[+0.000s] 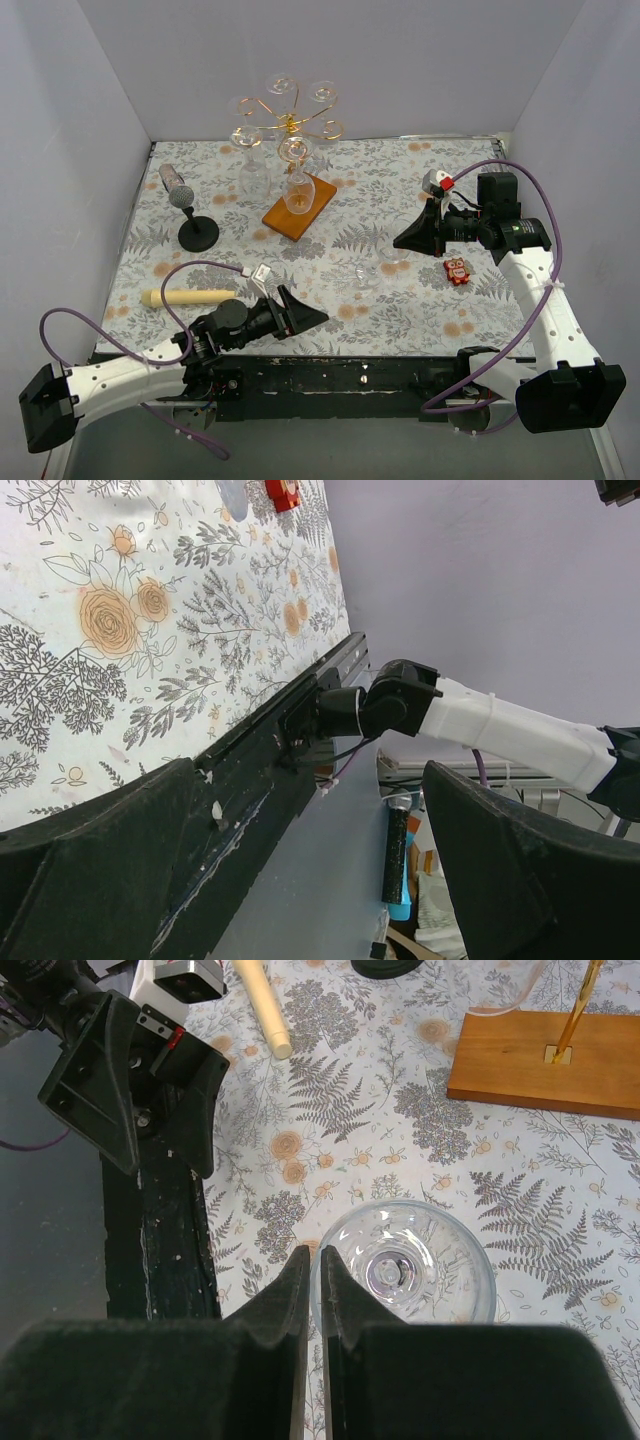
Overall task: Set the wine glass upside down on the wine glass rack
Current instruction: Turn the wine glass upside down at the wine rack.
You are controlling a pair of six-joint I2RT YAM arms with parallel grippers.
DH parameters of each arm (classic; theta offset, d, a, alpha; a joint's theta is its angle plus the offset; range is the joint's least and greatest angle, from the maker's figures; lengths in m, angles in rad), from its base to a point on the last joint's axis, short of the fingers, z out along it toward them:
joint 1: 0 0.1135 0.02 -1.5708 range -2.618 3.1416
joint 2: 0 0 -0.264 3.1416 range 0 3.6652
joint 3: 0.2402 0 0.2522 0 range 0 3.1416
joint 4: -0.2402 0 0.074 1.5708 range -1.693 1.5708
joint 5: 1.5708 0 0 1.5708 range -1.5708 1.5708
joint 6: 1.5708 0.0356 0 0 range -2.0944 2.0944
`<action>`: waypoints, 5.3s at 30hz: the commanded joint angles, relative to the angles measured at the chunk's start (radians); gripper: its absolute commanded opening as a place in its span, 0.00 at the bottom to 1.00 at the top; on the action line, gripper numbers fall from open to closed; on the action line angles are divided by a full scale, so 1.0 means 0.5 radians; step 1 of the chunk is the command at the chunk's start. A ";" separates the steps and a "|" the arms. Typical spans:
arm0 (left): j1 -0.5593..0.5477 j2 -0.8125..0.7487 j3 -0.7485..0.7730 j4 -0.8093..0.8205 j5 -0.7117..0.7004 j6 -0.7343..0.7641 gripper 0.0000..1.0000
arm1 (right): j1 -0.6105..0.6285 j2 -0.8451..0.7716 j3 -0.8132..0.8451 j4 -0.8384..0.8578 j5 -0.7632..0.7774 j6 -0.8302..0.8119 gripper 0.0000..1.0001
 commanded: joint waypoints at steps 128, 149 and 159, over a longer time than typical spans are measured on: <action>0.120 1.615 0.413 1.383 -0.326 -0.363 0.24 | -0.006 -0.148 -0.013 0.235 -0.520 0.251 0.01; 0.182 1.333 0.266 1.187 -0.406 -0.397 0.00 | -0.006 -0.161 -0.095 0.238 -0.462 0.242 0.31; 0.212 1.158 0.159 1.058 -0.446 -0.363 0.00 | -0.009 -0.154 -0.095 0.201 -0.419 0.196 0.53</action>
